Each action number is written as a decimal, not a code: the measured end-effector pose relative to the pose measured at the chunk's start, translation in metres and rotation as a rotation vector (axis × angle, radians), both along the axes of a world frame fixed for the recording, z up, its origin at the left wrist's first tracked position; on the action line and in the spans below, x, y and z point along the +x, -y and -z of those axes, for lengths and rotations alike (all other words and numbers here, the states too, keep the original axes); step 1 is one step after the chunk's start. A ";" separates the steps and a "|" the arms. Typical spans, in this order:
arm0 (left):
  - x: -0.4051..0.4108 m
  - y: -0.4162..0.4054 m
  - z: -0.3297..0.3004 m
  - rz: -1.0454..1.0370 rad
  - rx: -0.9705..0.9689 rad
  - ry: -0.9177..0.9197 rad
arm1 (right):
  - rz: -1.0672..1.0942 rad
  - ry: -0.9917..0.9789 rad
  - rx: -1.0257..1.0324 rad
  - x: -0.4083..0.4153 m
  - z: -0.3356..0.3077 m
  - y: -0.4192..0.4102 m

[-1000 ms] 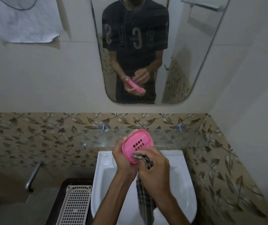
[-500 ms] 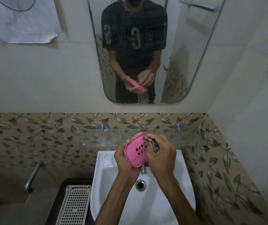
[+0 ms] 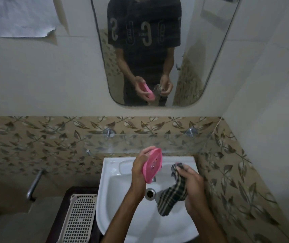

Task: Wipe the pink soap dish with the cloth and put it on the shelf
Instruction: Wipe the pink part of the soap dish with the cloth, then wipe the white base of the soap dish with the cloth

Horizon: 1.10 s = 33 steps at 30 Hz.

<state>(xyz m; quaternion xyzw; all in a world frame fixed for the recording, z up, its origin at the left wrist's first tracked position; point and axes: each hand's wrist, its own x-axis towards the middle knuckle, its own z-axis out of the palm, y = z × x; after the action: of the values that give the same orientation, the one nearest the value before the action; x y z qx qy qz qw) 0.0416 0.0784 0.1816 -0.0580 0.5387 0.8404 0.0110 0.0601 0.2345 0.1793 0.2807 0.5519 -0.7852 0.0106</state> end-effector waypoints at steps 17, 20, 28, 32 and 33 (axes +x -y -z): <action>0.039 0.037 0.099 0.455 -1.088 -0.383 | -0.452 0.486 0.019 0.018 0.076 0.005; 0.035 0.059 0.112 0.417 -1.084 -0.286 | -0.435 0.495 0.077 0.014 0.088 0.015; -0.037 0.120 0.142 0.250 -1.254 0.147 | -0.412 0.473 0.040 -0.012 0.125 0.071; -0.076 0.123 0.149 0.230 -1.240 0.191 | -0.339 0.486 -0.009 -0.027 0.146 0.102; -0.085 0.124 0.154 0.280 -1.315 0.169 | -0.315 0.502 -0.038 -0.032 0.154 0.107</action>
<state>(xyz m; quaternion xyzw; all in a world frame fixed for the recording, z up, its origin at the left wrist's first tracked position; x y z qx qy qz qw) -0.0434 -0.0453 0.0276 -0.0477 0.9377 0.3211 0.1242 0.0284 0.1272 0.0253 0.3767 0.5541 -0.6901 0.2735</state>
